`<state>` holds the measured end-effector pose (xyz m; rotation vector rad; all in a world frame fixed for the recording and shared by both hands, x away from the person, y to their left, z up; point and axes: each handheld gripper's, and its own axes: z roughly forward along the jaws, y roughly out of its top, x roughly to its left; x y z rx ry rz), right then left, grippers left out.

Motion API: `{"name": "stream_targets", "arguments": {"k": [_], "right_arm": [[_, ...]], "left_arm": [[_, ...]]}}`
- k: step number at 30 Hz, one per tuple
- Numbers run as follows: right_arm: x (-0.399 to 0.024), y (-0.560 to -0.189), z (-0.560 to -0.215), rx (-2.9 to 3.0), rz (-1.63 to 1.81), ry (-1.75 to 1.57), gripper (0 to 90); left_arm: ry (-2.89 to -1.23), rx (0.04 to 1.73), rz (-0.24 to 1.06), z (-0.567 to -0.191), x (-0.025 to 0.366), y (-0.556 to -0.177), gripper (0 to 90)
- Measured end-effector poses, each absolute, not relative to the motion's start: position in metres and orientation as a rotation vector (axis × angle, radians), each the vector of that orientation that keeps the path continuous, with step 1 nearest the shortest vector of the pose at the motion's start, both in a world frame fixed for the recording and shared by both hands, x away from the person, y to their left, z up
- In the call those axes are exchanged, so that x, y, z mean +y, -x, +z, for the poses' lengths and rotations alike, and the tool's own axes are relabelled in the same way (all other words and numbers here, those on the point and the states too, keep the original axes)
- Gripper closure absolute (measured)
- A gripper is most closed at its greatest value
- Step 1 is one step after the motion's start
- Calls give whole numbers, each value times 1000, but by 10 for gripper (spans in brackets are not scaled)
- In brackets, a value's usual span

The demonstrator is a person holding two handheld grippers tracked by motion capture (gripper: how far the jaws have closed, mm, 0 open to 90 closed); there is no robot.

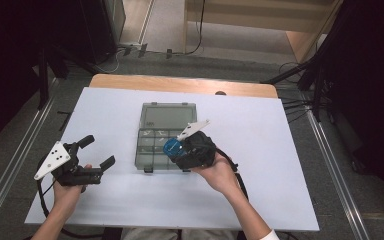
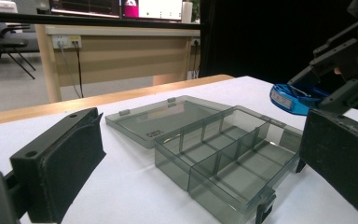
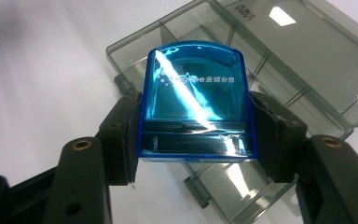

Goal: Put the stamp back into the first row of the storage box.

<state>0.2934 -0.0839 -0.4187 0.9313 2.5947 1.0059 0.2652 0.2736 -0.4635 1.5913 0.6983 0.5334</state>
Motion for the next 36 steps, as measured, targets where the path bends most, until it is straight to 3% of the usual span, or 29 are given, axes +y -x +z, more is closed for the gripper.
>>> {"name": "stream_targets", "arguments": {"k": [36], "right_arm": [[-80, -360, -431, 2598, 930, -925, 419]], "left_arm": [[-1591, 697, 532, -463, 273, -265, 0]]}}
